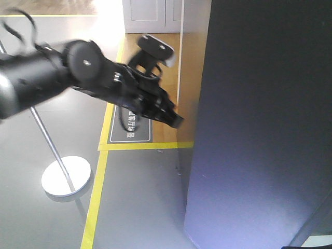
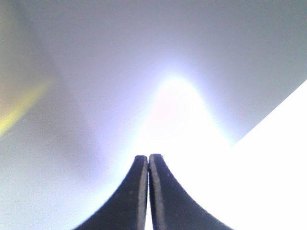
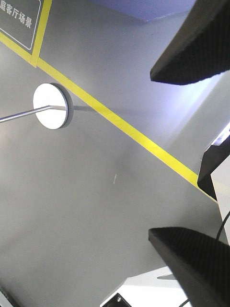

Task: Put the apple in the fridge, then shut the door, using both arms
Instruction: 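Push the outer side of the refrigerator door shut with the left gripper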

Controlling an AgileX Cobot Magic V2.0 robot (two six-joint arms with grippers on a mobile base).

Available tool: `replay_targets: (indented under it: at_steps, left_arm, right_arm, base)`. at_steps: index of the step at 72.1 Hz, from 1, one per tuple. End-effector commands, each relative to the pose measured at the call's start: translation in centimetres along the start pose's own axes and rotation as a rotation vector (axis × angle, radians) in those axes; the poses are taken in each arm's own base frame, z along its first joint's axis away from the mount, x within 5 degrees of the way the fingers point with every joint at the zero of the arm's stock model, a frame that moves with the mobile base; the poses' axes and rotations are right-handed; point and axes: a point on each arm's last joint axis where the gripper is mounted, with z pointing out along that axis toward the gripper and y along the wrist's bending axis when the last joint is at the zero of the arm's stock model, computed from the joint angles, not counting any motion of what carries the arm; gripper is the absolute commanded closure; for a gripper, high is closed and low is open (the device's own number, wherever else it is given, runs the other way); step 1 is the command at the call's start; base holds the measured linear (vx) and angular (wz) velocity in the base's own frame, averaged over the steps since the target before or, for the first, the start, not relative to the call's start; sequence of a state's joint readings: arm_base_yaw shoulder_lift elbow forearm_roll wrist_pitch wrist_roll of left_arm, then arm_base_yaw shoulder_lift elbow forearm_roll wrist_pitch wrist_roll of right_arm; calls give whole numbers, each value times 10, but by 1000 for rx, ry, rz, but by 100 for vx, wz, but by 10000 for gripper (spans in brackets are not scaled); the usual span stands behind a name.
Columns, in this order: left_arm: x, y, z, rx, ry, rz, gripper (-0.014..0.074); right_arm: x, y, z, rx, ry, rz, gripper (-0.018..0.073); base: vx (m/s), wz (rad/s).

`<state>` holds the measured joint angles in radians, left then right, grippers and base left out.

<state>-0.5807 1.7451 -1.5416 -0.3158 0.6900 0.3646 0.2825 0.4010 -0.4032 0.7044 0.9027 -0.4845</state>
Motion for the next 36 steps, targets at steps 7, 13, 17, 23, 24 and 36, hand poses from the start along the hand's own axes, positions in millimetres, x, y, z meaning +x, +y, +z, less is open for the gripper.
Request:
replay_targets:
  at_steps: [7, 13, 17, 23, 24, 36]
  left_arm:
    - [-2, 6, -65, -216, -95, -36, 603]
    - [14, 7, -75, -267, -76, -25, 603]
    - [22, 8, -81, -285, -78, -20, 603]
    - [37, 15, -87, -299, -74, -49, 603]
    - [40, 18, -88, -304, -73, -64, 603]
    - [67, 45, -106, -305, -92, -186, 603]
  right_arm:
    - [-11, 2, -4, -6, -69, 9, -20]
    - [-11, 3, -4, -14, -72, 16, -20]
    - [-11, 3, -4, -14, -73, 16, -20]
    - [-12, 3, -4, -13, -75, 16, -20]
    - [-12, 3, -4, -12, -74, 16, -20]
    - [-12, 3, -4, -7, -81, 14, -20]
  base:
    - [0, 0]
    - [0, 0]
    - [0, 0]
    - [0, 0]
    - [0, 0]
    - [0, 0]
